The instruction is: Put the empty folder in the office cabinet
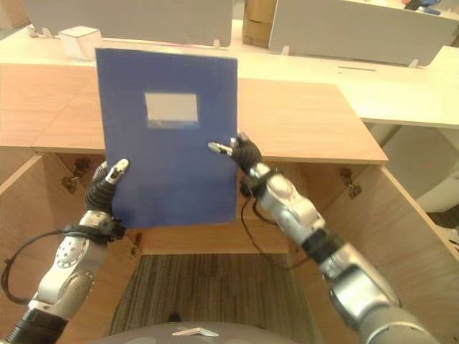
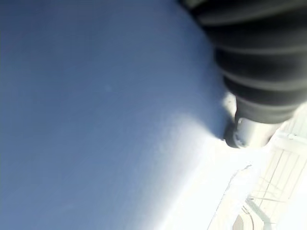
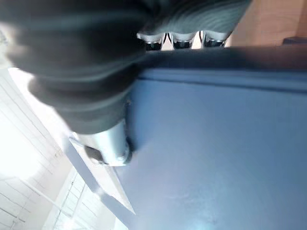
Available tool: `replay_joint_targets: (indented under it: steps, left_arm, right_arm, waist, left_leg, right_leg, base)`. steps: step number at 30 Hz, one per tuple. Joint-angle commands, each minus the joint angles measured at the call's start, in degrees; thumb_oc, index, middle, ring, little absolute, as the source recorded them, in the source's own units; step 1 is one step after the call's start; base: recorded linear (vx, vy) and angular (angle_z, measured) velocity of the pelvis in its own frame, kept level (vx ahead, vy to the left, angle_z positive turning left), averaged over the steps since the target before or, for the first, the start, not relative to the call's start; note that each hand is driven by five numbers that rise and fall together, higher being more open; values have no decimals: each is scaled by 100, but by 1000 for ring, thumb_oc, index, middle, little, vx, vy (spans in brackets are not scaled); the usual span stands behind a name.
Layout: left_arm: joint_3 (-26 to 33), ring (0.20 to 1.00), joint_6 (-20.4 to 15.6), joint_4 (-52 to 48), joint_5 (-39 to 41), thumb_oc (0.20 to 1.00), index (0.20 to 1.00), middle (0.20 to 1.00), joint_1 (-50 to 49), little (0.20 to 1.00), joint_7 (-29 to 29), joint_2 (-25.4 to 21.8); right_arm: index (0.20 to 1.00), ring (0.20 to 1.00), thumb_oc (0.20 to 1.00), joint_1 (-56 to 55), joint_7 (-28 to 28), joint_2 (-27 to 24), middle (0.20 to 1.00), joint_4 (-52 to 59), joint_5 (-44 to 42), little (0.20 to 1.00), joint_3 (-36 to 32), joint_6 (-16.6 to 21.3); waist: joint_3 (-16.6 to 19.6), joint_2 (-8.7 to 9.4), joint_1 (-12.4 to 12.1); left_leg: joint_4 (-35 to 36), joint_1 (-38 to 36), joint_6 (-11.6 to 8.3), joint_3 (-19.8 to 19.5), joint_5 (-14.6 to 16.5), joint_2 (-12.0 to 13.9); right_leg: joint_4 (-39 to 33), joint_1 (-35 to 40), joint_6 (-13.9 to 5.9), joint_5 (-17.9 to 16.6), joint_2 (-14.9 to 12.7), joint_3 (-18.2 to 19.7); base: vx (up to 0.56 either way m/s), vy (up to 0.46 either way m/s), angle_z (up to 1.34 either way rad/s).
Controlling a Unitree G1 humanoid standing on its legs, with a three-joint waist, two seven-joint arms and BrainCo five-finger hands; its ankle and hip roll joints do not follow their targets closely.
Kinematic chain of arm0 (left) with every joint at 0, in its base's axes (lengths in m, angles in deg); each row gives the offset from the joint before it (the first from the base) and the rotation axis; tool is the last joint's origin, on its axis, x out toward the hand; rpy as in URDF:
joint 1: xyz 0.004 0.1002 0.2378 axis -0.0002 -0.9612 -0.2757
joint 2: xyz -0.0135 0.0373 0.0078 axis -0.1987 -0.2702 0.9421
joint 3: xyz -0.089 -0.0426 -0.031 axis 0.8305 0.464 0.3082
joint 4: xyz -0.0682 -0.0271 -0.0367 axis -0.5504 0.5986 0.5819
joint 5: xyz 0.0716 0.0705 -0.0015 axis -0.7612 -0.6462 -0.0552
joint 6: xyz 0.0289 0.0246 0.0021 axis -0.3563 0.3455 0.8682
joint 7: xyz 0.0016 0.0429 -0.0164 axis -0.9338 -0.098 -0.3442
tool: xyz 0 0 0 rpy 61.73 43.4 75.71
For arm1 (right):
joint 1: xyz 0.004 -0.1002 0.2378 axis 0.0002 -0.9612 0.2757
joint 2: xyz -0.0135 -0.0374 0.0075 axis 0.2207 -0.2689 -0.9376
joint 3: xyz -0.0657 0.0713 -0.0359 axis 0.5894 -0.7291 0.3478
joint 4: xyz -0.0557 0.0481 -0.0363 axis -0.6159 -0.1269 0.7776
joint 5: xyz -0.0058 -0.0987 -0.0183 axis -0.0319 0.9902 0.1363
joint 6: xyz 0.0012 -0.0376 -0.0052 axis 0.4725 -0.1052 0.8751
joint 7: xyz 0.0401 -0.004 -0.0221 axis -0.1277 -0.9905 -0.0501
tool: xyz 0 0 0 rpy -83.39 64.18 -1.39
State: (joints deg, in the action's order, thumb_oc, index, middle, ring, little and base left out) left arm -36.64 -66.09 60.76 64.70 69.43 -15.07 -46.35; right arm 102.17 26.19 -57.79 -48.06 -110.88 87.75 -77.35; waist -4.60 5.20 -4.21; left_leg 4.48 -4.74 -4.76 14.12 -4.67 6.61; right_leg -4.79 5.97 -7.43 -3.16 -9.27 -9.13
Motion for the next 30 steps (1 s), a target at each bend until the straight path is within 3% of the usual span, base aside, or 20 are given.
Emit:
replay_joint_targets:
  steps: [1,2,3,4,5,6,18,26,30]
  left_arm:
    - [292,200,-315,252,-245,200,200,200,223,200,-223,250]
    - [282,200,-319,253,-249,200,200,200,219,200,-225,252]
    - [387,313,-352,306,-361,313,313,313,95,313,-262,316]
    - [432,586,-405,387,-551,586,586,586,-27,586,-329,384]
    - [475,956,-447,430,-717,956,956,956,-88,956,-379,418]
    - [490,1000,-487,458,-828,1000,1000,1000,-179,1000,-393,446]
    - [781,1000,-732,323,-1331,1000,1000,1000,-1208,1000,-73,311]
    - [616,1000,-758,265,-1305,1000,1000,1000,-1799,1000,143,-17]
    - [387,1000,-764,392,-1279,1000,1000,1000,-1936,1000,147,-310]
  right_arm:
    - [200,200,200,-351,-63,-385,200,378,1882,200,-523,793]
    - [200,200,200,-371,-61,-389,200,390,1890,200,-528,792]
    - [200,200,200,-623,-19,-475,200,499,2180,200,-678,873]
    - [200,200,200,-844,-2,-518,200,593,2405,200,-785,944]
    - [200,200,200,-1015,29,-607,200,696,2605,200,-903,1055]
    - [200,200,200,-1232,57,-695,200,855,2795,200,-1008,1121]
    - [200,200,200,-2848,-292,-1482,200,1871,3718,200,-1625,1617]
    - [200,200,200,-3322,-416,-1906,200,2103,3868,200,-1576,1728]
    - [200,200,200,-3380,-404,-2050,200,1913,3824,200,-1352,1710]
  waist:
    - [176,-138,-69]
    - [185,-140,-72]
    - [166,-145,-57]
    - [171,-155,-51]
    - [154,-151,-34]
    - [157,-158,-29]
    - [51,-287,60]
    - [-85,-387,50]
    - [-320,-459,39]
  left_leg:
    - [52,-105,-46,-358,513,53]
    - [52,-104,-46,-361,513,53]
    - [52,-105,-41,-363,517,50]
    - [52,-112,-38,-368,529,51]
    - [52,-110,-40,-374,532,55]
    - [52,-115,-40,-386,536,56]
    - [52,-111,-68,-475,503,103]
    - [52,-65,-113,-517,421,161]
    - [52,85,-151,-568,325,200]
  right_leg:
    - [71,-156,-267,-195,-371,-95]
    - [70,-154,-268,-194,-371,-99]
    - [66,-152,-265,-183,-376,-106]
    - [60,-135,-264,-173,-380,-124]
    - [60,-135,-268,-164,-378,-129]
    - [57,-119,-270,-154,-377,-135]
    - [71,-87,-270,-56,-332,-198]
    - [64,-78,-264,-24,-283,-277]
    - [63,-195,-279,-59,-245,-303]
  base:
    - [-17,-13,10]
    - [-14,-16,12]
    - [7,-12,9]
    - [3,-24,9]
    - [4,-30,5]
    - [-3,-33,4]
    - [-6,-12,1]
    - [-40,-34,9]
    - [-75,-21,4]
